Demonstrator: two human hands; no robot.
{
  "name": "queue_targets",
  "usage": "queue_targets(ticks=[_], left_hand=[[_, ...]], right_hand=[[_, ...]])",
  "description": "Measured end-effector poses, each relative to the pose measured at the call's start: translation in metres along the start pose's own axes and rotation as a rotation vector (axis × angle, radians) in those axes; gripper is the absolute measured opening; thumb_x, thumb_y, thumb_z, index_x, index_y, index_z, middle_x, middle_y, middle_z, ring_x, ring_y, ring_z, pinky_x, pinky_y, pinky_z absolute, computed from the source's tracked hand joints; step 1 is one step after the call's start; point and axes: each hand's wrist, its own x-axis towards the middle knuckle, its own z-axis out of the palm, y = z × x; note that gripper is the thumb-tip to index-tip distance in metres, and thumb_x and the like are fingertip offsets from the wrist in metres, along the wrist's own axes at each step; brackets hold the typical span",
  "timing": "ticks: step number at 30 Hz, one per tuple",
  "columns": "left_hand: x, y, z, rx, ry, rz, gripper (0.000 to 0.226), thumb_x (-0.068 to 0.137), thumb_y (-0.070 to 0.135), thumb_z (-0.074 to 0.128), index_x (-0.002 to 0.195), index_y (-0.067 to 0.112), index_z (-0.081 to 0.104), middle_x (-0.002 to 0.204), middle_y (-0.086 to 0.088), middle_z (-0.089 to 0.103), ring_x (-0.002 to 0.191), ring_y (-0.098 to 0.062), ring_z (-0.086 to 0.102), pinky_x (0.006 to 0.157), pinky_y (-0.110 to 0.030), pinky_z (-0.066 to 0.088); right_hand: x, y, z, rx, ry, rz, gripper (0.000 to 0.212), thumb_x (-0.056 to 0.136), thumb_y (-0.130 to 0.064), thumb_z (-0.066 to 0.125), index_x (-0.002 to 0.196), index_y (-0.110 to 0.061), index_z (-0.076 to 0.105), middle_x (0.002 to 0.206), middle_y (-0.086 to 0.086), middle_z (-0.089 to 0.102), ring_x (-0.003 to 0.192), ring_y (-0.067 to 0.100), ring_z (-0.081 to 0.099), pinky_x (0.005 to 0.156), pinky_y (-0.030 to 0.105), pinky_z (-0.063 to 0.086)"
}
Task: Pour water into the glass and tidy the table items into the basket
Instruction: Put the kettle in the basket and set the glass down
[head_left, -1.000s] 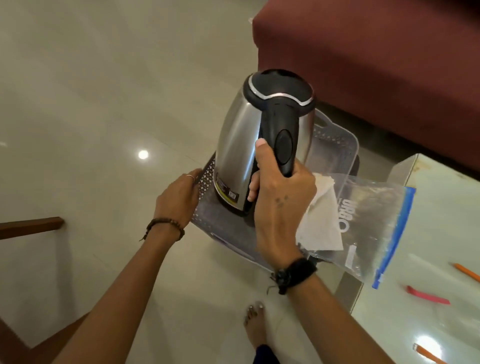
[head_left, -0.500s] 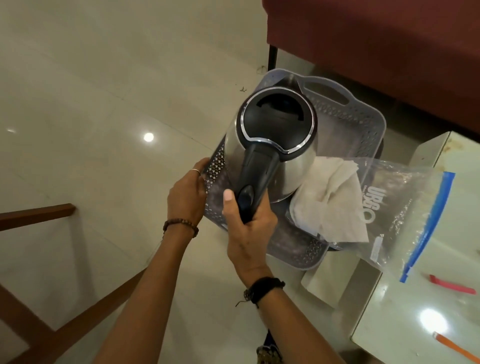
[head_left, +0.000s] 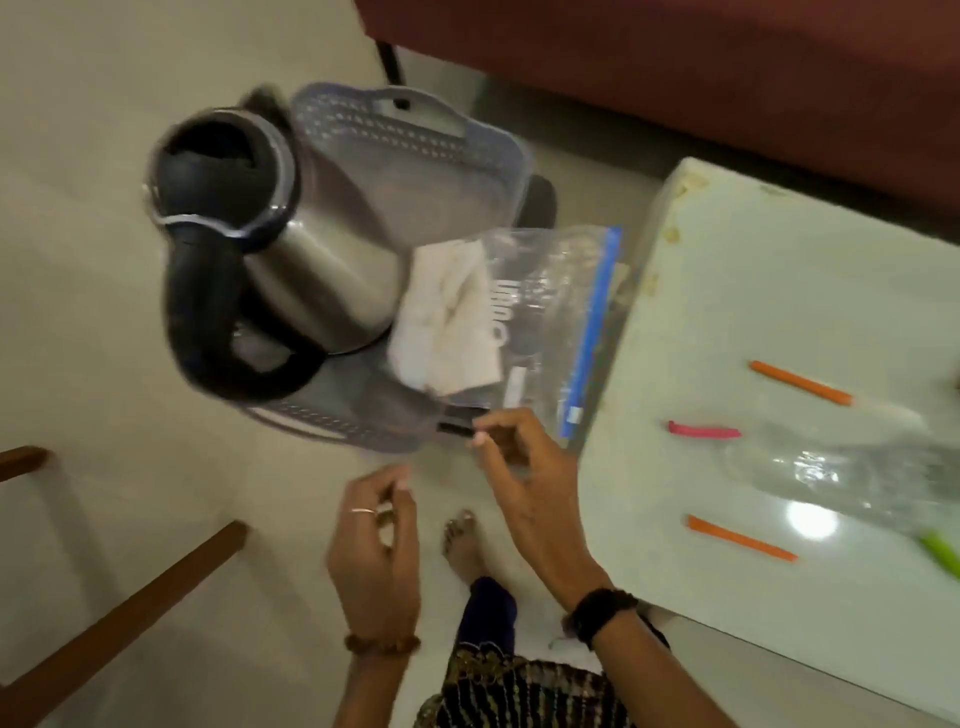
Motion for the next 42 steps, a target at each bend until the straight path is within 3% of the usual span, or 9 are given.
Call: queue_targets(ticks=[4, 9, 14, 20, 24, 26, 29, 39, 42], left_hand=[[-0.08, 0.046, 0.087, -0.1, -0.446, -0.073, 0.028, 0.089, 0.015, 0.055, 0.088, 0.042, 0.055, 0.088, 0.013, 0.065, 0.08, -0.001, 0.061, 0.069, -0.017, 0.052], [-0.145, 0.101, 0.182, -0.205, -0.817, -0.054, 0.026, 0.09, 0.011, 0.052, 0.088, 0.036, 0.058, 0.079, 0.007, 0.065, 0.075, -0.006, 0.063, 0.068, -0.021, 0.056], [-0.163, 0.121, 0.253, -0.184, -0.789, 0.017, 0.039, 0.084, 0.005, 0.06, 0.097, 0.04, 0.051, 0.109, 0.001, 0.061, 0.091, 0.0, 0.058, 0.07, -0.009, 0.048], [-0.142, 0.125, 0.311, 0.052, -1.034, 0.107, 0.097, 0.064, 0.001, 0.078, 0.131, 0.042, 0.02, 0.14, 0.001, 0.032, 0.124, -0.009, 0.033, 0.103, -0.026, 0.032], [-0.129, 0.129, 0.322, 0.074, -1.177, 0.161, 0.096, 0.059, 0.008, 0.083, 0.127, 0.041, 0.024, 0.132, 0.014, 0.038, 0.122, -0.008, 0.038, 0.1, -0.018, 0.033], [-0.126, 0.13, 0.32, 0.101, -1.174, 0.175, 0.092, 0.059, 0.011, 0.084, 0.125, 0.04, 0.028, 0.124, 0.02, 0.042, 0.118, -0.009, 0.044, 0.094, -0.012, 0.036], [-0.126, 0.134, 0.317, 0.169, -1.121, 0.213, 0.087, 0.056, 0.017, 0.086, 0.122, 0.038, 0.032, 0.119, 0.012, 0.05, 0.111, -0.012, 0.051, 0.092, -0.024, 0.043], [-0.161, 0.207, 0.321, 0.26, -1.141, 0.466, 0.081, 0.053, 0.042, 0.084, 0.106, 0.07, 0.029, 0.103, 0.04, 0.045, 0.091, 0.003, 0.055, 0.075, -0.008, 0.042], [-0.18, 0.252, 0.339, 0.247, -1.188, 0.524, 0.076, 0.049, 0.056, 0.075, 0.107, 0.07, 0.028, 0.099, 0.037, 0.054, 0.089, 0.007, 0.059, 0.076, -0.008, 0.046]], right_hand=[[-0.052, 0.045, -0.114, -0.075, 0.169, 0.166, 0.022, 0.09, -0.017, 0.057, 0.088, -0.038, 0.057, 0.082, -0.016, 0.068, 0.074, 0.01, 0.066, 0.067, 0.027, 0.055], [-0.107, 0.093, -0.244, -0.131, 0.421, 0.321, 0.019, 0.089, -0.015, 0.058, 0.088, -0.035, 0.058, 0.079, -0.014, 0.07, 0.068, 0.007, 0.065, 0.061, 0.02, 0.052], [-0.125, 0.131, -0.329, -0.114, 0.574, 0.429, 0.024, 0.085, -0.016, 0.064, 0.093, -0.036, 0.053, 0.083, -0.008, 0.065, 0.076, 0.015, 0.063, 0.063, 0.02, 0.051], [-0.095, 0.161, -0.37, -0.104, 0.198, 0.402, 0.078, 0.073, -0.02, 0.075, 0.133, -0.039, 0.028, 0.134, -0.018, 0.038, 0.118, 0.005, 0.042, 0.088, 0.018, 0.037], [-0.063, 0.165, -0.378, -0.17, -0.037, 0.262, 0.092, 0.071, -0.018, 0.075, 0.139, -0.043, 0.017, 0.135, -0.019, 0.028, 0.122, 0.0, 0.03, 0.09, 0.005, 0.03], [-0.052, 0.165, -0.378, -0.126, -0.084, 0.235, 0.092, 0.071, -0.022, 0.078, 0.141, -0.036, 0.02, 0.141, -0.014, 0.032, 0.123, 0.0, 0.032, 0.096, 0.016, 0.034], [-0.046, 0.164, -0.379, -0.072, -0.106, 0.195, 0.087, 0.072, -0.023, 0.079, 0.141, -0.026, 0.026, 0.141, -0.006, 0.04, 0.124, 0.011, 0.042, 0.098, 0.023, 0.038], [-0.083, 0.118, -0.452, -0.227, -0.034, 0.117, 0.084, 0.072, -0.038, 0.076, 0.139, -0.035, 0.024, 0.135, -0.006, 0.05, 0.113, 0.014, 0.054, 0.093, 0.036, 0.049], [-0.097, 0.1, -0.494, -0.256, 0.071, 0.104, 0.085, 0.068, -0.047, 0.076, 0.135, -0.043, 0.023, 0.135, -0.014, 0.049, 0.113, 0.009, 0.054, 0.092, 0.037, 0.05]])
